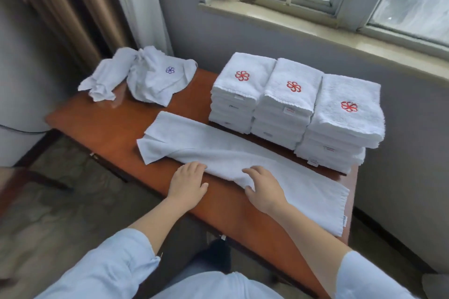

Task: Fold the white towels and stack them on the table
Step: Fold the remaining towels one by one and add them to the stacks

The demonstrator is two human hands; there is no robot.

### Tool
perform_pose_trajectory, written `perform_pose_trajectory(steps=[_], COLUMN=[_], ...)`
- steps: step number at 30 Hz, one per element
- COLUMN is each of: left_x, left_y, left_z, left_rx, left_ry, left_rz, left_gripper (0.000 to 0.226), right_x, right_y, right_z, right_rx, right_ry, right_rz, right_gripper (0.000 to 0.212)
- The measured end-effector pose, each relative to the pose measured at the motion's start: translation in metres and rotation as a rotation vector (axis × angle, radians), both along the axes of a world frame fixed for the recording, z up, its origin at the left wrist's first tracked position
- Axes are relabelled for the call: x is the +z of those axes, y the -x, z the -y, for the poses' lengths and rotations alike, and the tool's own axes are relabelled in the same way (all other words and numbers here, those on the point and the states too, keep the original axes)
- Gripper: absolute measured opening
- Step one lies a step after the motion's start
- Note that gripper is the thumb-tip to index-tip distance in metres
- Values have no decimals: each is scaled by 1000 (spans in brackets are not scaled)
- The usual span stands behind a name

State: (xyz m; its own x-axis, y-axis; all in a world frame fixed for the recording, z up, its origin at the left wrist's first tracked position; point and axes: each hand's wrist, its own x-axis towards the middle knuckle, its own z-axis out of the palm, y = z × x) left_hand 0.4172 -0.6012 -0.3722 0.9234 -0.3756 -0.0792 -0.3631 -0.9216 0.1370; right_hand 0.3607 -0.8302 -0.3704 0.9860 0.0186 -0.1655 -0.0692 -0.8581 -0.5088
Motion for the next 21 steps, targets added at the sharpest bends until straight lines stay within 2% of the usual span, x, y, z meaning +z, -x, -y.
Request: perform_pose_trajectory(steps=[5, 11, 16, 21], left_x=[12, 11, -2, -22], left_y=[5, -16, -67, -133], left_z=[-56, -114, -156, -193], left_rx=[155, 217, 146, -47], left_ry=[26, 39, 17, -20], left_rz=[18, 4, -40, -74], left_gripper=[48, 46, 45, 55], right_x=[11, 11, 0, -21], right_y=[-27, -70, -122, -168], right_z=[-48, -103, -151, -193], right_rx=[127, 223, 235, 229], right_ry=[-17, -23, -11, 32], right_rz=[37, 61, 55, 6], right_gripper=[50, 46, 47, 49])
